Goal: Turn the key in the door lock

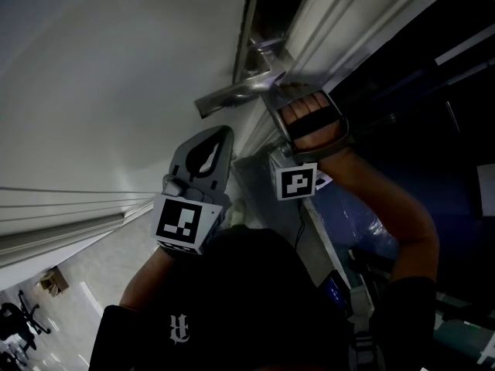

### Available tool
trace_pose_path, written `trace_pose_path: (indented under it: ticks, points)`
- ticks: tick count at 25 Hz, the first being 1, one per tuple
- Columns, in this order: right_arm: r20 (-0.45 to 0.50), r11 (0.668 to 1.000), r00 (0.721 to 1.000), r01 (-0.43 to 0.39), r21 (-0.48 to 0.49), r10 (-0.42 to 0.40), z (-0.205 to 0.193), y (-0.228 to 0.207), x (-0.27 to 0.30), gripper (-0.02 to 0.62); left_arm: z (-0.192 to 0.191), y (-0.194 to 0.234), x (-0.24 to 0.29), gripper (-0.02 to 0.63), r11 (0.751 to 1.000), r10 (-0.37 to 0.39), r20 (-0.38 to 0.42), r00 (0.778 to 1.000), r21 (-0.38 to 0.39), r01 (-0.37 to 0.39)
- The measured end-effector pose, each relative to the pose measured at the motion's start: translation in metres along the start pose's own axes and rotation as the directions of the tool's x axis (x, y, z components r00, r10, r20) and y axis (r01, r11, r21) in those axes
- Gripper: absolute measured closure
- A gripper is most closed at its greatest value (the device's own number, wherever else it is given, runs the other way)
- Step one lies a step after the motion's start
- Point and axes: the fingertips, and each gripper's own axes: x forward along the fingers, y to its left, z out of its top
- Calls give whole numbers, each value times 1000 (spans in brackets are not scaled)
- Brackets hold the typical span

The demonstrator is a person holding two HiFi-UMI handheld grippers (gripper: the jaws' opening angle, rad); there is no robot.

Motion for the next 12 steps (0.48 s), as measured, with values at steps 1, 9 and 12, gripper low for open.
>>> trace_pose_path:
  ticks: [1, 9, 12]
  points:
    - [0, 999, 1000, -6, 33, 6, -1, 1, 0, 562, 0, 0, 0, 600, 1000, 0, 0, 1000, -1, 0]
    - [3, 928, 1000, -26, 372, 27, -4, -1, 0, 568, 1, 1, -2, 600, 1000, 2, 1, 1000, -3, -2]
    - [-3, 880, 1000, -19, 474, 24, -5, -3, 1, 568, 1, 2, -3, 600, 1000, 4, 3, 1000, 0, -4]
